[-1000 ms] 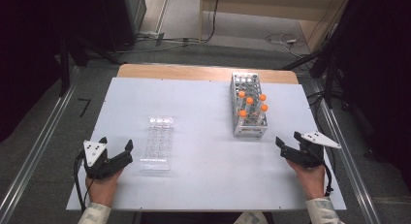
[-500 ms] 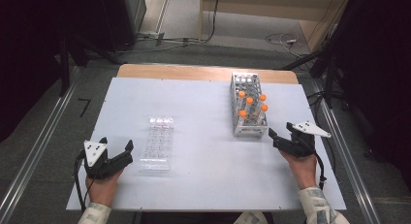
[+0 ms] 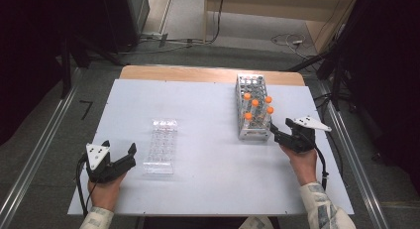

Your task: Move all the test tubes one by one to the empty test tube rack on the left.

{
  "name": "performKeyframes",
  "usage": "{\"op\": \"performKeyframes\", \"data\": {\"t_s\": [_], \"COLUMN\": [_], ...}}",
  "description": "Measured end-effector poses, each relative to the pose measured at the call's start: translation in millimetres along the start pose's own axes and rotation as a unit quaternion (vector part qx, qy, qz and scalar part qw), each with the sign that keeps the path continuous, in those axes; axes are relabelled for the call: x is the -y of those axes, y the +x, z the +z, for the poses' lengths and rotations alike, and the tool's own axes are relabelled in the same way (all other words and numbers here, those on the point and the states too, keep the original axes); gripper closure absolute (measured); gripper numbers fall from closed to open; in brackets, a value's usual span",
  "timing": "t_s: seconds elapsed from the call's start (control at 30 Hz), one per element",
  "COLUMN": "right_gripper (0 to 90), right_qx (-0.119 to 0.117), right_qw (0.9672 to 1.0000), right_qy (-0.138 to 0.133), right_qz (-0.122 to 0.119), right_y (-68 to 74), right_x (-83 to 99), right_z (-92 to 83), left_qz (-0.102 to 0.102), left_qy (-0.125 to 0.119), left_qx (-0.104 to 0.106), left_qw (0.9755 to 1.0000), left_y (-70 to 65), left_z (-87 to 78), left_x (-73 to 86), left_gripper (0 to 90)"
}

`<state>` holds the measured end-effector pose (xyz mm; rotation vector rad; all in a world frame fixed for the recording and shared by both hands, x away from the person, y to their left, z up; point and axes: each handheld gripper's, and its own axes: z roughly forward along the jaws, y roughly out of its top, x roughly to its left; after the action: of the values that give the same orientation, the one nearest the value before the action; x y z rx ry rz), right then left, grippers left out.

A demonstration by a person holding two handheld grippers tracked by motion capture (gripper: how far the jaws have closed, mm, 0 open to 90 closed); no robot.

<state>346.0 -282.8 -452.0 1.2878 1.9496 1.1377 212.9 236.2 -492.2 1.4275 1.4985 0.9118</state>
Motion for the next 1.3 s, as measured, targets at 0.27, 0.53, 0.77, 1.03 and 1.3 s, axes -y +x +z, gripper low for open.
{"op": "performKeyframes", "data": {"t_s": [0.27,0.53,0.77,1.03,1.3], "right_gripper": [40.2,48.5,57.5,62.7,70.5], "right_qx": [-0.007,-0.008,-0.007,-0.005,0.000], "right_qw": [0.9999,0.9998,0.9997,0.9995,0.9994], "right_qy": [-0.002,-0.004,-0.005,-0.006,-0.007], "right_qz": [-0.008,-0.017,-0.024,-0.029,-0.034], "right_y": [7.4,10.7,14.2,16.3,17.6], "right_x": [-7.9,-10.4,-13.1,-14.0,-13.4], "right_z": [11.5,19.0,24.9,29.2,32.3], "left_qz": [0.002,0.002,0.002,0.000,0.001], "left_qy": [0.002,0.002,0.002,0.002,0.002], "left_qx": [0.000,0.000,0.000,-0.001,0.000], "left_qw": [1.0000,1.0000,1.0000,1.0000,1.0000], "left_y": [0.5,0.8,1.2,1.3,1.6], "left_z": [0.1,0.2,0.3,0.1,-0.2], "left_x": [0.3,0.7,1.0,1.3,1.4], "left_gripper": [14.9,15.0,15.0,15.0,15.0]}}
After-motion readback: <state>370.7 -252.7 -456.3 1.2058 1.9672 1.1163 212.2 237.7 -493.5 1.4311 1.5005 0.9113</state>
